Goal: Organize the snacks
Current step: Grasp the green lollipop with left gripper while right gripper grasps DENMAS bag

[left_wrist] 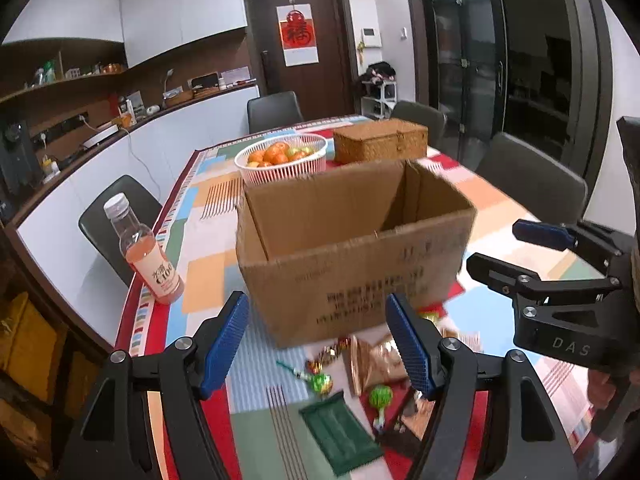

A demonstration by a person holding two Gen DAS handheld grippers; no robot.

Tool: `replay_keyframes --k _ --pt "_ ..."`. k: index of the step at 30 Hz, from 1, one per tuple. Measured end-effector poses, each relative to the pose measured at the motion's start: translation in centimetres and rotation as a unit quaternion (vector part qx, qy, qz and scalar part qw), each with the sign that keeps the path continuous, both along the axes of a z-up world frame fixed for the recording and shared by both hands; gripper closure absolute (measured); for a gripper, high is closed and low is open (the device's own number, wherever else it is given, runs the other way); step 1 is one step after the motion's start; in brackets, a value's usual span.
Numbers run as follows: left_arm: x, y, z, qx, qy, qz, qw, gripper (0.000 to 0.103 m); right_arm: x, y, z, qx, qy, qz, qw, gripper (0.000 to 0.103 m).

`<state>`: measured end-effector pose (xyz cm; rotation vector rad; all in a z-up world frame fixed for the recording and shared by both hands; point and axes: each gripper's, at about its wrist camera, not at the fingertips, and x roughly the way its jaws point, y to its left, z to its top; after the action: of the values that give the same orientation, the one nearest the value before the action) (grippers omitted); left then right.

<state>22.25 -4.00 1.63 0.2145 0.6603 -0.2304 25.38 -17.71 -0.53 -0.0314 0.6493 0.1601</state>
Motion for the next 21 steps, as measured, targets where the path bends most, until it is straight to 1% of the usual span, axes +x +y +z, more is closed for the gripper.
replay_keyframes --k 2,5,11,16,19,21 --pt "-0.9 -0.4 -0.8 0.014 0.004 -0.007 0.9999 0.033 -0.7 -0.2 -0.9 -0.013 0.012 0.004 1.000 0.034" --pt "-2.0 -0.9 -2.0 0.026 0.014 -0.014 0.9995 0.033 -1.7 -0.2 -2.1 -0.038 0.033 0.017 0.999 0.034" --pt "-3.4 -1.2 -4.6 0.021 0.063 -0.024 0.9975 0.033 -3.0 -0.2 -4.4 -0.064 0.068 0.034 0.995 0.034" --pt "-3.3 -1.3 -7.3 0.025 0.108 -0.027 0.9935 0.033 -3.4 0.0 -6.6 -0.093 0.109 0.051 0.988 0.034" --pt "-2.5 -1.3 -8.5 0.023 0.129 -0.023 0.9911 0.033 -3.0 -0.1 -7.9 -0.111 0.131 0.056 0.984 0.034" --pt "-2.0 -1.4 -9.2 0.019 0.138 -0.024 0.9900 0.033 -2.7 -0.2 -8.6 -0.115 0.142 0.057 0.981 0.034"
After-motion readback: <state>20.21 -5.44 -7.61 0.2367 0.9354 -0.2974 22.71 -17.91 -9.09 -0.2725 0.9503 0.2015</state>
